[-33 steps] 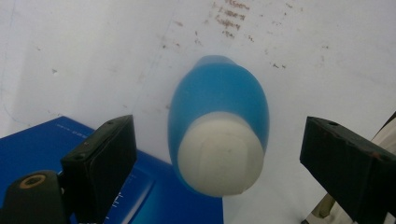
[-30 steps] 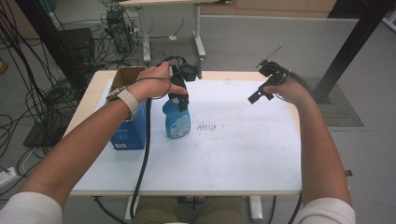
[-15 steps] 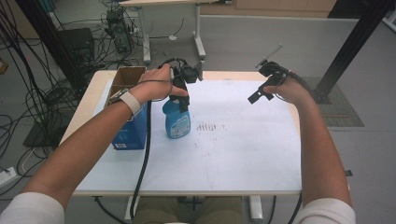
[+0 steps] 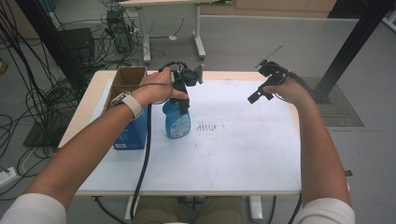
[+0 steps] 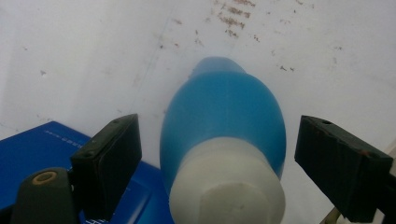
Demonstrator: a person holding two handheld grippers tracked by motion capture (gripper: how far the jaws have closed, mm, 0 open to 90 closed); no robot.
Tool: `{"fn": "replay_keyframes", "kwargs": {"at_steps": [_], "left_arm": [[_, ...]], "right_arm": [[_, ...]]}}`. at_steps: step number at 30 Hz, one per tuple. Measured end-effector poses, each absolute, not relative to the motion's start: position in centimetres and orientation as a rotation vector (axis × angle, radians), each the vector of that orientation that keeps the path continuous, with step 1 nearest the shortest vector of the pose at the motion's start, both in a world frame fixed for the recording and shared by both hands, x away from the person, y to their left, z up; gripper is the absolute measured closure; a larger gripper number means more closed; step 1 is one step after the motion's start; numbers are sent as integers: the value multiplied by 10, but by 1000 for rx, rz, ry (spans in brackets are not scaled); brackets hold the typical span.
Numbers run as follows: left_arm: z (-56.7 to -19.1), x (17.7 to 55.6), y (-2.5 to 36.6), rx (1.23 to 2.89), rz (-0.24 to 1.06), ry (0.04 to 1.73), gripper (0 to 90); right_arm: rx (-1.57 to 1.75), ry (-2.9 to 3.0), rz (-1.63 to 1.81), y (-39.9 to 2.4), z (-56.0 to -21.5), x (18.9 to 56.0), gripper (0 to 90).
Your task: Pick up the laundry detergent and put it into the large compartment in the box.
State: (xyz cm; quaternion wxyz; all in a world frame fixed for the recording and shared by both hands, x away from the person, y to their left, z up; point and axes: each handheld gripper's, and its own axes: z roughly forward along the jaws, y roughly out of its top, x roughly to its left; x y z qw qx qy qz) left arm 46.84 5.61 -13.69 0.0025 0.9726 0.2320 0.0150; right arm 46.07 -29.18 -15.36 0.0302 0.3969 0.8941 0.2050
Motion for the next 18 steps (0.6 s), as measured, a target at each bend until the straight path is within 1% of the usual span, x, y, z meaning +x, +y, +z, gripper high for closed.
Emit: {"fn": "replay_keyframes", "kwargs": {"at_steps": [6,18], "left_arm": [[-139,468,55,3055,59,727,172],[-148,469,55,3057,42,736,218]], "right_arm": [[1222,2758,631,-292,-154,461,63],[1214,2757,639,-293,-154,460,62]]}}
